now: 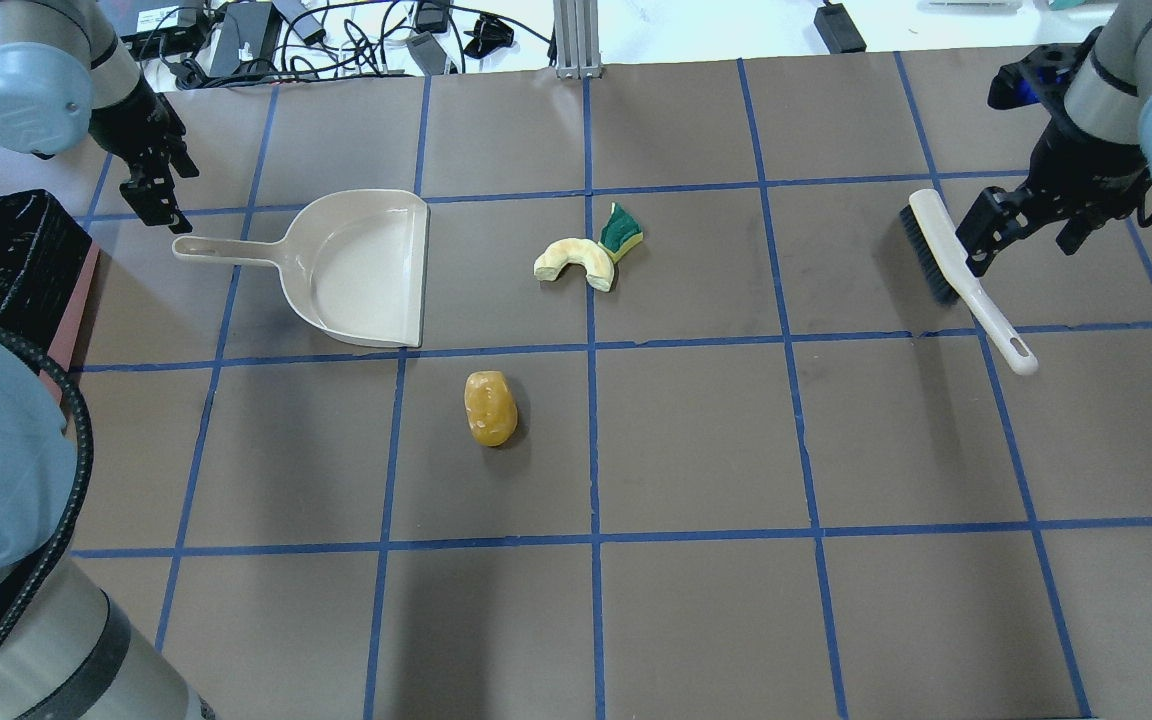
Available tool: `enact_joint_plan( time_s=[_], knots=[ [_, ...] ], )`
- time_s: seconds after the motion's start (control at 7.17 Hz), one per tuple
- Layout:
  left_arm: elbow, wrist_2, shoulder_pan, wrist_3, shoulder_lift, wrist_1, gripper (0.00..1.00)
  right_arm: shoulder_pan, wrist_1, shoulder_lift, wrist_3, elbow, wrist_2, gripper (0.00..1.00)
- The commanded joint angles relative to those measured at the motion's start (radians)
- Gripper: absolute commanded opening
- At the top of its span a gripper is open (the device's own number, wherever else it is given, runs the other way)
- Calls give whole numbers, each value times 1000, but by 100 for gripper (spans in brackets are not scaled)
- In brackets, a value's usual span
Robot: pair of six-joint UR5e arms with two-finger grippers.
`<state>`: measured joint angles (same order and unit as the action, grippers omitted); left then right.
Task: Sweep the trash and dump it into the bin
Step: 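Grasp the dustpan handle with the left gripper while the right grasps the brush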
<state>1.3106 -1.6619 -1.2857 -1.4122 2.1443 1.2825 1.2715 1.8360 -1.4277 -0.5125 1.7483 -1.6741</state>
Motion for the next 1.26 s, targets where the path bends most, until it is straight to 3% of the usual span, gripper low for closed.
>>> enact_joint_plan(
  time_s=[0.0,0.56,0.84,1.12],
  knots=[
    [-17,-42,-9,21,52,-3,90,-33,211,51,-114,106,-25,99],
    [114,-42,-8,119,-17,-12,91,-92,229,121,-135,115,-7,98],
    [127,-41,-1,128,-23,-14,90,-92,224,122,-135,128,-6,98],
    [131,-35,9,159,-11,-64,79,-92,233,150,-130,129,10,93]
  ],
)
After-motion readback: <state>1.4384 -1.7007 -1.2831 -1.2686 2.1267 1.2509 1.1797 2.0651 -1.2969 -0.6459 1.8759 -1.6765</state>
